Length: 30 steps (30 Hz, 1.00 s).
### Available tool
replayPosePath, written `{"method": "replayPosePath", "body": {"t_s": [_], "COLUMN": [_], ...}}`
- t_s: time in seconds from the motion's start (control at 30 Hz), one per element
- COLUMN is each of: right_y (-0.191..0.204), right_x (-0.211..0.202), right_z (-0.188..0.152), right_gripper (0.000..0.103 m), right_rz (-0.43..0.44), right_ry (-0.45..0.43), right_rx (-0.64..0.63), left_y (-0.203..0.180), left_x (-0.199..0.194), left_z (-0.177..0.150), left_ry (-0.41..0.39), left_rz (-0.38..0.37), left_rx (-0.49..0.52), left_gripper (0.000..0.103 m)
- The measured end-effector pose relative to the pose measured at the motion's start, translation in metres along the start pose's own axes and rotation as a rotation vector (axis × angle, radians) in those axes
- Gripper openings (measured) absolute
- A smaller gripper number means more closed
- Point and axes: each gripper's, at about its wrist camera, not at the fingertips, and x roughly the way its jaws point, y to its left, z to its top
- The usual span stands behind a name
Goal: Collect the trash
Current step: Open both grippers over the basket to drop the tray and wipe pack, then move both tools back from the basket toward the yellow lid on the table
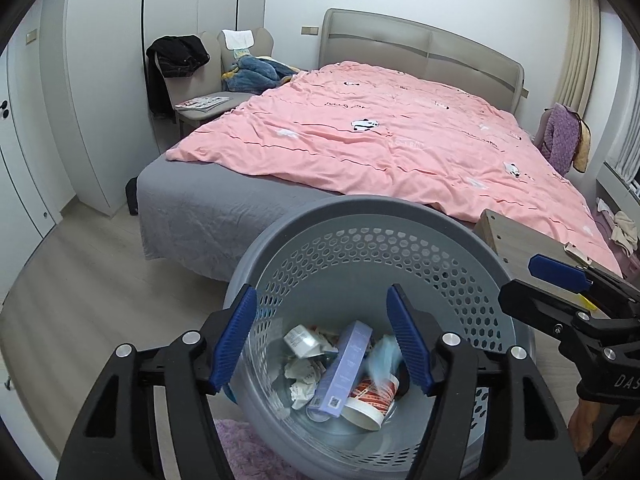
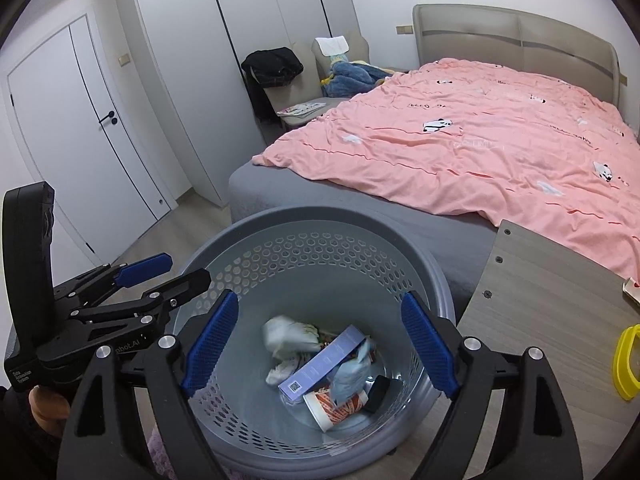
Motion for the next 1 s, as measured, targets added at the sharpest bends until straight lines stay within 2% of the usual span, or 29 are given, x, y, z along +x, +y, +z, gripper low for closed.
{"method": "replayPosePath", "body": {"t_s": [0.6, 1.0], "right_y": [0.001, -0.008], "right_x": [-0.002, -0.022], "right_z": [-0.01, -0.024], "right_gripper": [0.084, 0.088], "right_rz": [-0.005, -0.022], "right_ry": [0.014, -0.006], "right_rx": [-0.001, 0.021], "left_y": [0.003, -0.009], "left_x": [-0.011, -0.022], "left_z": [-0.007, -0.013], "left_ry": [0.003, 0.003], "left_rz": [0.042, 0.044], "left_rx": [-0.009, 0.007], "left_gripper": [0.071, 0.078]}}
